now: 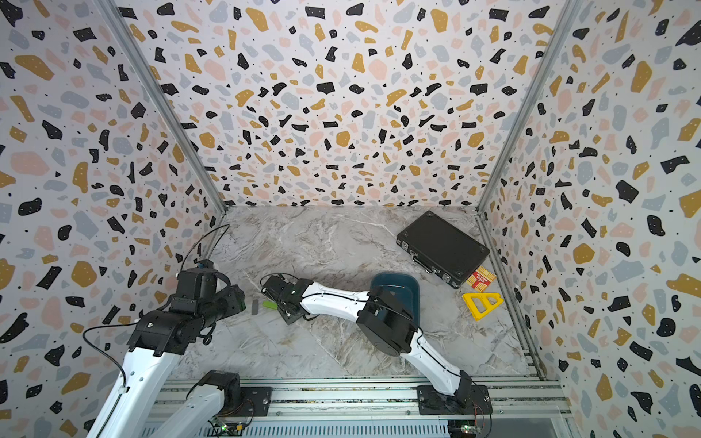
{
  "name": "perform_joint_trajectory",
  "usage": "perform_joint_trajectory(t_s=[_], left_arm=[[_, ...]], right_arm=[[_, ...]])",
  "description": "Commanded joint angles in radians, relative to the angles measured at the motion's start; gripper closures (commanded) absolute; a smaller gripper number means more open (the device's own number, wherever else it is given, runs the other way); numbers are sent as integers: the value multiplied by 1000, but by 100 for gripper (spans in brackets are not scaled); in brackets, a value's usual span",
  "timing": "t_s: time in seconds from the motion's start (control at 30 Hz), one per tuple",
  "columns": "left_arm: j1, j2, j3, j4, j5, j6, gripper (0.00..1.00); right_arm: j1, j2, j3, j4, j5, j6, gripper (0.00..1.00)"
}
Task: Put the usb flash drive into the storage box
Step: Pick up the USB flash from the center of the board, then place the USB flash in the storage box.
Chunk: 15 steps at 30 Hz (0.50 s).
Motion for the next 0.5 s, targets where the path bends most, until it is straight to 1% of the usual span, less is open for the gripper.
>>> perform_joint_trajectory(t_s=[0.0,0.1,0.17,0.27,0.33,0.37,0.47], left_arm=[[-8,19,-9,23,10,5,36],[-10,48,-16,35,34,8,36],[-18,90,-13,40,64,17,36],[-19,173,10,24,53,12,37],[-19,226,3,52,60,-28,38],[-20,248,-19,90,68,-69,39],[-20,289,-113,227,118,-161,43]], right_arm=[[-22,-229,-103,2,39,-56,87],[-77,-421,-293,40,27,-60,87],[-158,-558,-436,61,31,-69,87],[-276,-744,-617,69,41,-86,87],[-375,-831,-719,79,20,-92,87],[-430,-860,-766,82,4,-92,87],[-561,-892,-841,73,-70,-80,87]])
